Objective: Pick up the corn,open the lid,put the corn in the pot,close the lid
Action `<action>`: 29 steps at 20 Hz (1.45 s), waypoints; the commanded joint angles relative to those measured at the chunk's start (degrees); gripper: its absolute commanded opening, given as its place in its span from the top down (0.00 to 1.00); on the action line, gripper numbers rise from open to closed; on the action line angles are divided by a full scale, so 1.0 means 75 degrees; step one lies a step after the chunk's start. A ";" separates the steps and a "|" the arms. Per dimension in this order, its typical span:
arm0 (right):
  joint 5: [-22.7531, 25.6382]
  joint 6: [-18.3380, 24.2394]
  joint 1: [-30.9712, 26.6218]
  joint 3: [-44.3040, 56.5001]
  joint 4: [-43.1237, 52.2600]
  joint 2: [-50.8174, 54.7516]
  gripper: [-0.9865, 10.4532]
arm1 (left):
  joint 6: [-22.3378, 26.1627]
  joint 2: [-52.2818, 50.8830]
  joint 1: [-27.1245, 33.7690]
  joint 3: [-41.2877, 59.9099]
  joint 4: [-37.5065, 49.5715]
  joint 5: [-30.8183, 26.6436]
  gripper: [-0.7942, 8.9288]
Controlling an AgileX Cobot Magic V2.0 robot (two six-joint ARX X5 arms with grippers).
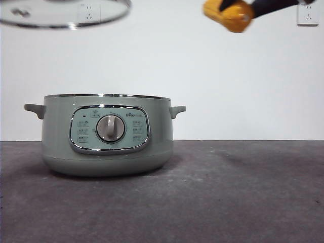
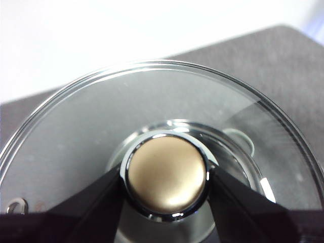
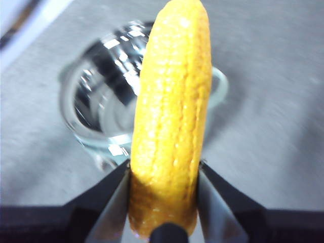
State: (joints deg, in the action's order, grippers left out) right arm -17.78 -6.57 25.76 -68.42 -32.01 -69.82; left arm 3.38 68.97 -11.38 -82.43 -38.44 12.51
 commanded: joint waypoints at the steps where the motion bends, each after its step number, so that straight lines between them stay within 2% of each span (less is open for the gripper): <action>1: -0.0105 -0.0087 0.0335 -0.1011 0.0058 -0.1008 0.92 | -0.0015 -0.0551 0.0356 -0.0058 -0.0023 0.0189 0.93; 3: -0.0181 -0.0050 0.0641 -0.2095 -0.0111 -0.2025 0.92 | 0.0026 -0.0970 0.0621 0.0017 -0.0353 0.0192 0.93; 7: -0.0233 0.0280 0.1107 -0.4616 -0.1172 -0.4205 0.92 | 0.0099 -0.2069 0.1043 0.0618 -0.0679 0.0201 0.93; 10: -0.0245 0.0303 0.1285 -0.6382 -0.1856 -0.5697 0.92 | 0.0102 -0.2891 0.1265 0.1174 -0.0970 0.0213 0.93; 14: -0.0391 0.0303 0.1445 -0.7968 -0.2649 -0.7294 0.92 | 0.0099 -0.3678 0.1291 0.1655 -0.1308 0.0213 0.93; 19: -0.0367 0.0300 0.1559 -0.8332 -0.2935 -0.8422 0.92 | 0.0090 -0.3949 0.1253 0.1670 -0.1387 0.0216 0.93; 29: 0.0128 0.0437 0.1667 -0.8332 -0.3299 -0.9229 0.92 | 0.0090 -0.3946 0.0851 0.1670 -0.1387 0.0219 0.93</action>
State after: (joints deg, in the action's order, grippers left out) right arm -16.71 -3.31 38.13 -131.48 -55.94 -136.55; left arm 3.60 40.05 -4.75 -69.25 -51.83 13.76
